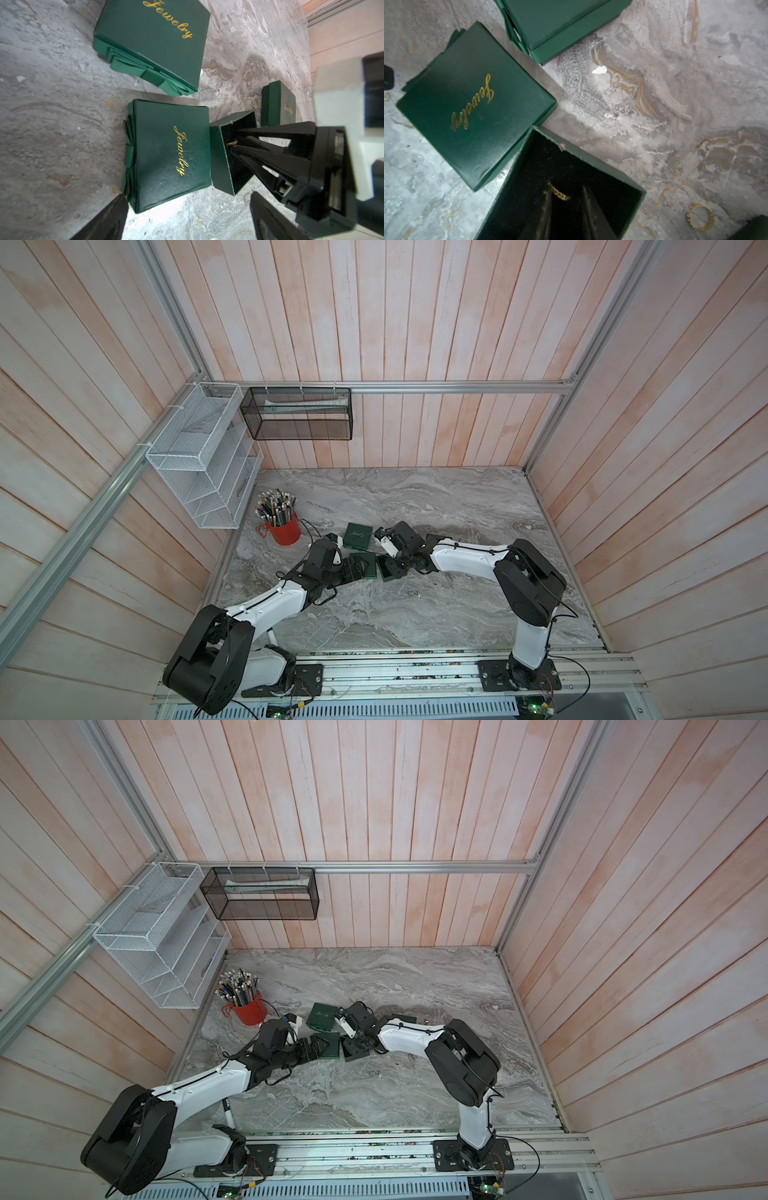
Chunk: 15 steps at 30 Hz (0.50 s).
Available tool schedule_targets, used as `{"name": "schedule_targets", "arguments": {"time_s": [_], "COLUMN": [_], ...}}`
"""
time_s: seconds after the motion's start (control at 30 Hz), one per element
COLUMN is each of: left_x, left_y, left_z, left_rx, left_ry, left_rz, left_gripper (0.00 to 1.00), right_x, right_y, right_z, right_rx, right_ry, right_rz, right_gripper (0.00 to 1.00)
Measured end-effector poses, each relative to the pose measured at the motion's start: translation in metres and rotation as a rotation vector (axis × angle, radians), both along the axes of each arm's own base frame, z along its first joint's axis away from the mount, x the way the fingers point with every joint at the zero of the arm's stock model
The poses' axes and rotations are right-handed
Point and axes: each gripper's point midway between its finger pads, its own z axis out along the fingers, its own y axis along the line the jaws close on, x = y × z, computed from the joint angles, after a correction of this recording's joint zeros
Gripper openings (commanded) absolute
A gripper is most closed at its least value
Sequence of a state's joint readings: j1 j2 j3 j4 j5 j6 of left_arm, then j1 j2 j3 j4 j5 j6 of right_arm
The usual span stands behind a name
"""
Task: Take the rings out of the lift-off lid box
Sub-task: Take out the ring from the jewelry box.
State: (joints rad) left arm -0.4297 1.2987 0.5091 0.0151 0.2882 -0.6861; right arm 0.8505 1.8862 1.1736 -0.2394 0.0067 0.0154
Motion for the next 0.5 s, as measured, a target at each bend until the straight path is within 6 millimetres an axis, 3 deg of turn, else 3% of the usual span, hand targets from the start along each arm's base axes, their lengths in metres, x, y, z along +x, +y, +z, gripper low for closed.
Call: {"name": "schedule_targets", "arguments": {"time_s": [0.23,0.5], "left_x": [0.0,0.0], "left_y": [0.0,0.0], "left_z": [0.0,0.001], "left_rx": [-0.012,-0.016], "left_ry": [0.009,0.01], "left_rz": [0.002,0.0], "left_gripper": [0.93,0.93], "right_x": [0.004,0.014], "right_y": [0.001,0.003], "right_z": [-0.002,-0.005], "right_rx": [-0.023,-0.046], "right_ry": [-0.026,-0.045], "right_rz": [0.02,-0.001], "right_gripper": [0.31,0.26]}}
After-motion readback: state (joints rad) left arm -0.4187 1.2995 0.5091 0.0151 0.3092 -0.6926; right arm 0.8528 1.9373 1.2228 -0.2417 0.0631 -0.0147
